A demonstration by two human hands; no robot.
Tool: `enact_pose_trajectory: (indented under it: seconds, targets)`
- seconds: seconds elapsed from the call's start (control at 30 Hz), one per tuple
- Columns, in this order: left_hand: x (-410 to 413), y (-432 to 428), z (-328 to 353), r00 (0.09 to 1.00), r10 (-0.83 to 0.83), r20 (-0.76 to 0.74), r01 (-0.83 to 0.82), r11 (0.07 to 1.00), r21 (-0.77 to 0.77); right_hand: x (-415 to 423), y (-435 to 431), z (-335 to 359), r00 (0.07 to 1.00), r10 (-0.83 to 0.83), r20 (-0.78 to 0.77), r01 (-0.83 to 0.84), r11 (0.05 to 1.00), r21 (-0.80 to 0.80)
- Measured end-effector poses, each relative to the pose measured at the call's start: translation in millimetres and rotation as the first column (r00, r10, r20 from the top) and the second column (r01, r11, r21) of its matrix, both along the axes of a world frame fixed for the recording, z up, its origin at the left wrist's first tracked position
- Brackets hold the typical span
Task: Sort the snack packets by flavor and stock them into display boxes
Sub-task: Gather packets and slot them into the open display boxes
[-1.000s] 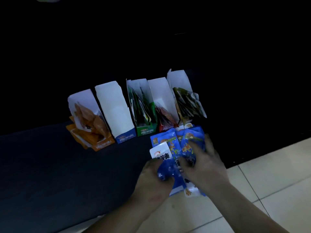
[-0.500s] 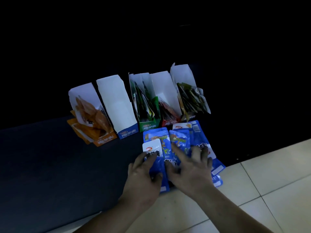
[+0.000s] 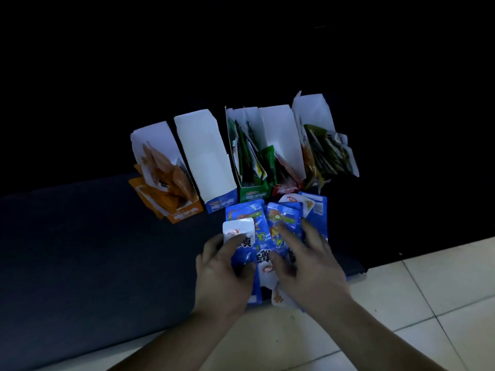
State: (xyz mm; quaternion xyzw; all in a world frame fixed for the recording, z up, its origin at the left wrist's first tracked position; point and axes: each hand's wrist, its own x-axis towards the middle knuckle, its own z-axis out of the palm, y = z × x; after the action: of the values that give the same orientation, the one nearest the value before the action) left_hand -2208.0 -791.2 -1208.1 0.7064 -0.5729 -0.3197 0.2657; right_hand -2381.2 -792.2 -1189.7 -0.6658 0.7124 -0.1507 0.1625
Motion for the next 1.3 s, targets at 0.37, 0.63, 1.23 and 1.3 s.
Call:
enact_pose_trajectory:
  seconds: [0.37, 0.63, 1.23, 1.3]
  targets:
    - [-34.0, -36.1, 15.8, 0.809, 0.306, -0.502, -0.161, 0.936, 0.312, -14.0, -7.8, 5.0, 0.998, 0.070, 0.002, -0.070, 0.996, 0.053]
    - [-35.3, -29.2, 21.0, 0.946, 0.031, -0.323, 0.034, 0.980, 0.194, -21.5, -15.0, 3.3, 0.991, 0.119, 0.060, -0.120, 0.993, 0.001]
    - [-19.5, 0.9, 74.2, 0.768, -0.005, -0.640, 0.078, 0.993, 0.087, -1.8, -16.0, 60.0, 0.891, -0.162, 0.425, 0.111, 0.984, 0.142]
    - [-12.8, 6.5, 85.4, 0.762, 0.016, -0.647, 0.058, 0.994, 0.094, 6.5, -11.5, 69.5, 0.884, -0.179, 0.432, 0.102, 0.975, 0.197]
